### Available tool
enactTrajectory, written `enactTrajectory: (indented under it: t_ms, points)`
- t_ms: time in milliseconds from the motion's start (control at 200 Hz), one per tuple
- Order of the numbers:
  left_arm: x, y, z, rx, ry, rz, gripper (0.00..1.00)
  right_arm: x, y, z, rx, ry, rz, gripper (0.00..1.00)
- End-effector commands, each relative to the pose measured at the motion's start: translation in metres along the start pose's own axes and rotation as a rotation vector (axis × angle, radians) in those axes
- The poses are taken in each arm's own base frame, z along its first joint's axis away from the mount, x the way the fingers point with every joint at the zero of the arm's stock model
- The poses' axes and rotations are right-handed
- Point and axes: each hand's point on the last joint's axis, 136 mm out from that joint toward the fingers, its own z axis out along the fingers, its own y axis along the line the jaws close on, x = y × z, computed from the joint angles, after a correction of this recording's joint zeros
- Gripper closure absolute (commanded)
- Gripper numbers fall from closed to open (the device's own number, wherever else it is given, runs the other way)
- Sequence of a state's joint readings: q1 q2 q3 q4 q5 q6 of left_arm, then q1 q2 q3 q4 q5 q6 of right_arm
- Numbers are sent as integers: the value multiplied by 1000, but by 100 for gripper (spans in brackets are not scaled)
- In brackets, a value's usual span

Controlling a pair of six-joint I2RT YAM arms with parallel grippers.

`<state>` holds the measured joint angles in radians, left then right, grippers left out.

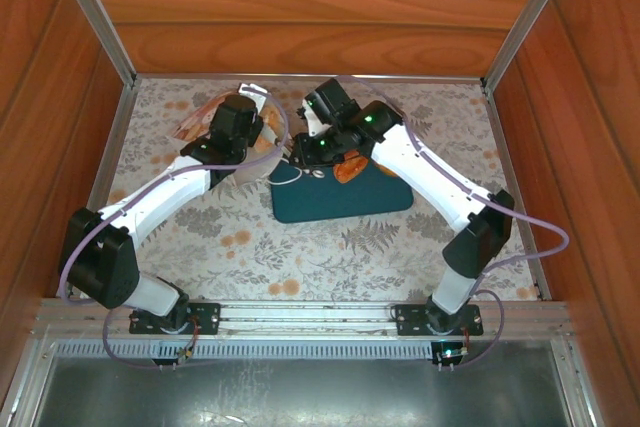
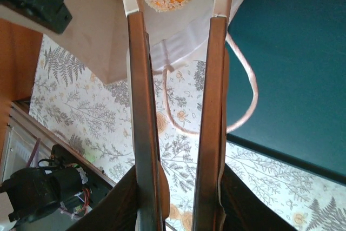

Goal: Take the fake bread out of the paper bag

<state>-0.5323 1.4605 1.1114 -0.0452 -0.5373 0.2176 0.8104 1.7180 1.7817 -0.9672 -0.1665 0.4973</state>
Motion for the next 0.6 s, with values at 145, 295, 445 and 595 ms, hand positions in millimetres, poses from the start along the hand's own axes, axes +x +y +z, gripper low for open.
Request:
enactTrajectory:
  t_ms: [145, 295, 445, 595]
  points:
    - [-7, 18, 4, -40, -6, -10, 100, 24, -23, -62, 60, -52, 0, 100]
    - [-7, 20, 4, -43, -7, -9, 100, 36, -35, -91, 73, -90, 29, 100]
    - [-10, 20, 2, -34, -17, -7, 100, 50, -60, -112, 155, -83, 77, 100]
    - [-12, 20, -2, -20, -28, -4, 100, 72, -89, -116, 209, -2, 173, 100]
